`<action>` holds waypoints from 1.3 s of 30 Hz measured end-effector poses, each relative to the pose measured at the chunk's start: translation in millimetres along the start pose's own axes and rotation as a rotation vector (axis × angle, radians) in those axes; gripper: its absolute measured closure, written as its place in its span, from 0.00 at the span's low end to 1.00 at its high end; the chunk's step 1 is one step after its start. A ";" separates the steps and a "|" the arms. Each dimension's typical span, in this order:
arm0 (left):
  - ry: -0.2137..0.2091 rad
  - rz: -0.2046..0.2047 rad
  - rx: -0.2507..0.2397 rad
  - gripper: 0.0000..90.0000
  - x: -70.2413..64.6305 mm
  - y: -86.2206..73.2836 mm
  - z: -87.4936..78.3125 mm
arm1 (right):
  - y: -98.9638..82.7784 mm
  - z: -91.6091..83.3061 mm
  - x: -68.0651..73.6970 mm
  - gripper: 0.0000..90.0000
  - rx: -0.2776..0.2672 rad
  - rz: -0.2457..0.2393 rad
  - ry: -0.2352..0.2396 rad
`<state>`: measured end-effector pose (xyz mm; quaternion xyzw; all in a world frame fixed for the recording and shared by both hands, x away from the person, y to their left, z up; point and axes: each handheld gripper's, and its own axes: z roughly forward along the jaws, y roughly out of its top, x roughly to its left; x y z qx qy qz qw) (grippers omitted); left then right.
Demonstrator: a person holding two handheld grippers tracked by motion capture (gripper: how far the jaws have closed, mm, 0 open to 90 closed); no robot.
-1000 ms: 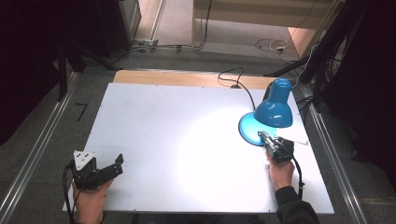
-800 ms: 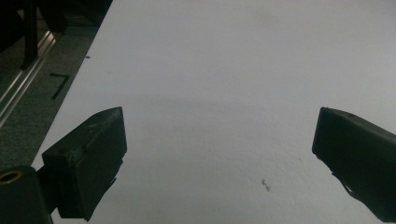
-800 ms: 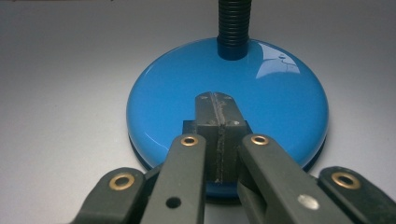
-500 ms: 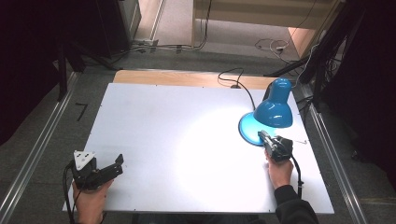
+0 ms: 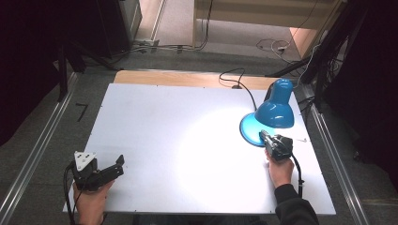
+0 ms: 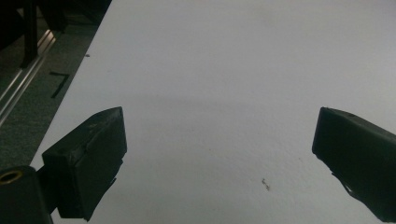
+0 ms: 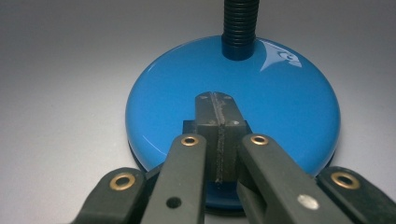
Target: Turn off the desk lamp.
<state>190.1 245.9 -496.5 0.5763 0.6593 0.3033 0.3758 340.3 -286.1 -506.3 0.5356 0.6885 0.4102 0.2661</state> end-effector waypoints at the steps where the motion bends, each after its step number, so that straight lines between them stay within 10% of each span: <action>1: -0.001 -0.001 -0.001 0.04 -0.1 0.0 0.0 | 0.0 0.0 0.0 0.98 0.000 0.000 0.000; 39: -0.013 0.001 -0.001 0.04 -2.2 1.0 1.3 | 2.6 5.0 -0.5 0.98 -0.001 0.008 -0.028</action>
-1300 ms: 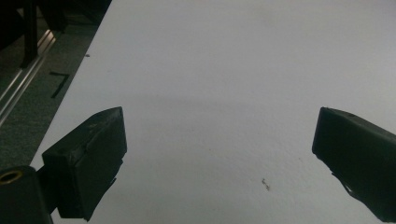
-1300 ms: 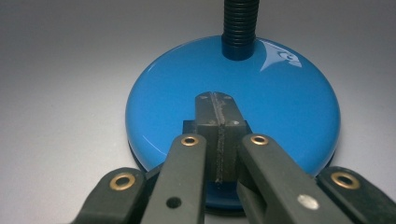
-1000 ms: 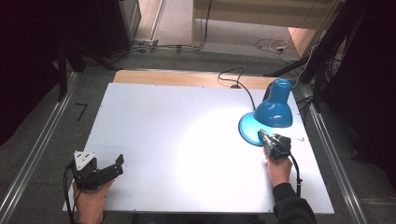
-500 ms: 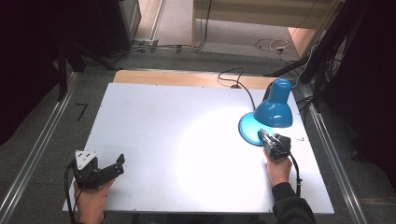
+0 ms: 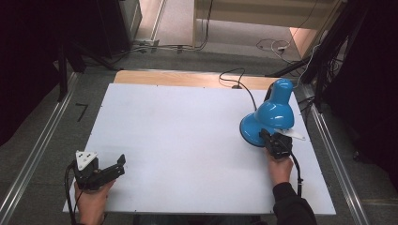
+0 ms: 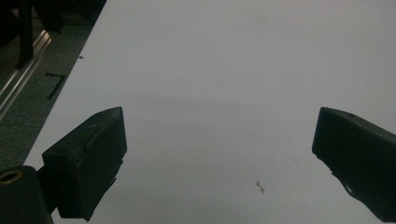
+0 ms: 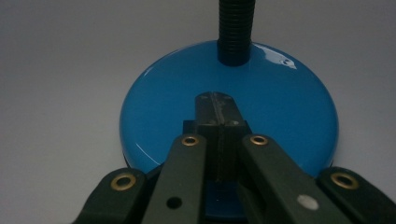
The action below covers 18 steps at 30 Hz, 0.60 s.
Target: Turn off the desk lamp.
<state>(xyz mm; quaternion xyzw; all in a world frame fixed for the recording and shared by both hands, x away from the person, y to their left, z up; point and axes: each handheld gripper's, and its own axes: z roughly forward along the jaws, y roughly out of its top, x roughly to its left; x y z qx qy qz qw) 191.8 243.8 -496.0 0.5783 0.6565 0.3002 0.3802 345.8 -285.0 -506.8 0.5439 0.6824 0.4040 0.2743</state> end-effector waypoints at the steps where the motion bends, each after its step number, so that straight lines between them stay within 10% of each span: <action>1: 0.001 -0.001 0.000 0.04 0.1 0.0 0.0 | 0.0 0.0 0.0 0.98 0.000 0.000 0.000; 18: -0.001 -0.017 -0.004 0.04 4.2 -0.1 -1.7 | -0.5 -0.2 -5.6 0.97 -0.013 0.058 0.000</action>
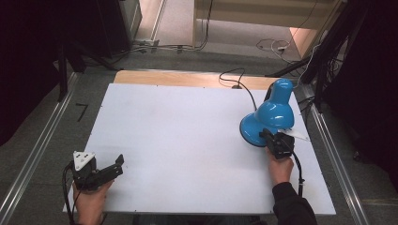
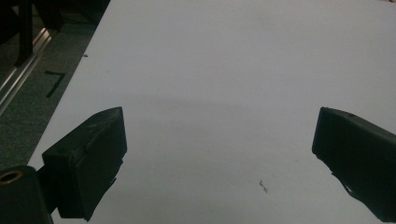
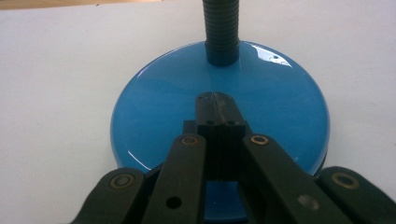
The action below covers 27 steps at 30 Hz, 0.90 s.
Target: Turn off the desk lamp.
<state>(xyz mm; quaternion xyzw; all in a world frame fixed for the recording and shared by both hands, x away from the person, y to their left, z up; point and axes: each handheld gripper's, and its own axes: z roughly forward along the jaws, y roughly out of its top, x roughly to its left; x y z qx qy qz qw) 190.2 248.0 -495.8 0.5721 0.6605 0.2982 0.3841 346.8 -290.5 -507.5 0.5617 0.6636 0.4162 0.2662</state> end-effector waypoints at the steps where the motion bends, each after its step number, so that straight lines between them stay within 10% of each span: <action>1: 0.000 -0.001 0.000 0.04 0.3 0.0 -0.1 | 0.0 0.0 0.0 0.97 0.000 0.000 0.000; 27: -0.004 -0.021 -0.006 0.04 3.7 0.7 -1.8 | -0.9 -9.7 -11.8 0.54 -0.015 0.003 -0.003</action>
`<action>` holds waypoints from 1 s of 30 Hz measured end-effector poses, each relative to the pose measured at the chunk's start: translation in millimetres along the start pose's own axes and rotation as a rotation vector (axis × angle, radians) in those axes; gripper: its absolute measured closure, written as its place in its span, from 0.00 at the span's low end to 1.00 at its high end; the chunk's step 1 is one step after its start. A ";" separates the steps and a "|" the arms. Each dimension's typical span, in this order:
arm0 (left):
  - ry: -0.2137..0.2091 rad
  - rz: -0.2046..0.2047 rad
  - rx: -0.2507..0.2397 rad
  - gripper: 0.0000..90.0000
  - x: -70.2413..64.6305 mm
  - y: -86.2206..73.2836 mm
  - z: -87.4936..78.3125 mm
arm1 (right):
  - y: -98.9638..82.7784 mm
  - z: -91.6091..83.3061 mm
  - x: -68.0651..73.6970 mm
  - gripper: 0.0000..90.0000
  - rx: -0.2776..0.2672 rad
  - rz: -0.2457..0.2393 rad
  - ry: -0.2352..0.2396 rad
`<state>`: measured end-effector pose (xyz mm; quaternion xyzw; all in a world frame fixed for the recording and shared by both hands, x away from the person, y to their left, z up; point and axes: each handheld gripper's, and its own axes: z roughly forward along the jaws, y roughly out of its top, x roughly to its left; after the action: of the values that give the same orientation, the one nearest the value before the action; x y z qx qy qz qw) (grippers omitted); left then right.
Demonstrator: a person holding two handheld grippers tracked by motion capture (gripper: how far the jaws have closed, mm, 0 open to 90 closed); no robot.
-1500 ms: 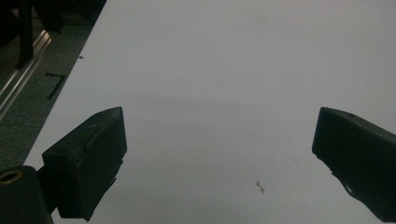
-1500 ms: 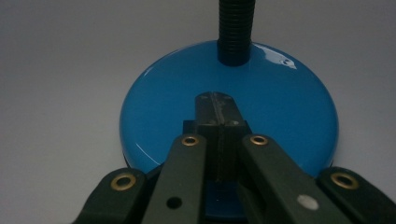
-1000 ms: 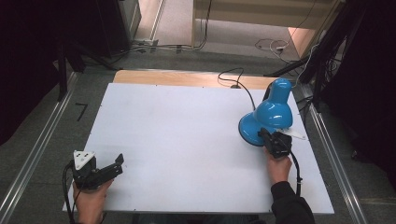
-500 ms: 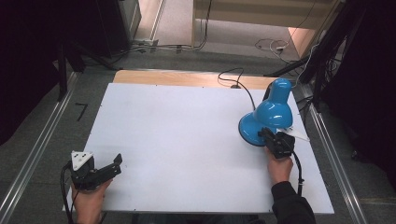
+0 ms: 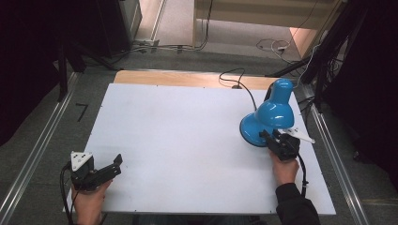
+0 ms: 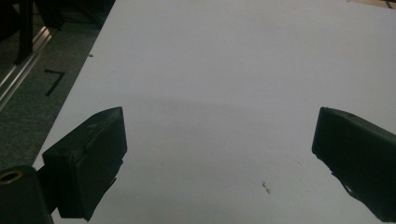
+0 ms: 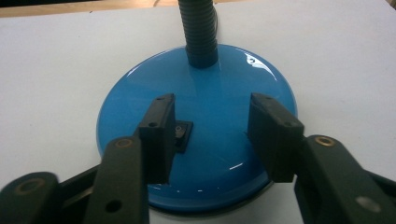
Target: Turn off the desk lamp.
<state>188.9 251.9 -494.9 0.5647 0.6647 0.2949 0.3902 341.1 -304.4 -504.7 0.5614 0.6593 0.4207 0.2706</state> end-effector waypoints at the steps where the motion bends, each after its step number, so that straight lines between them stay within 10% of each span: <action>1: 0.000 0.000 0.001 0.04 0.0 0.0 0.0 | -0.1 -0.3 -1.0 0.52 0.000 -0.008 -0.003; 12: 0.001 -0.004 -0.003 0.05 1.7 0.8 -0.6 | 0.2 -7.7 -6.8 0.29 0.036 -0.014 0.007; 30: 0.000 -0.007 -0.007 0.05 2.0 1.5 -0.8 | 0.1 -34.1 -6.7 0.25 0.015 -0.005 0.045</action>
<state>188.8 254.2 -493.6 0.5608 0.6658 0.2958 0.3932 314.3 -319.4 -488.3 0.5519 0.6699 0.4276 0.2525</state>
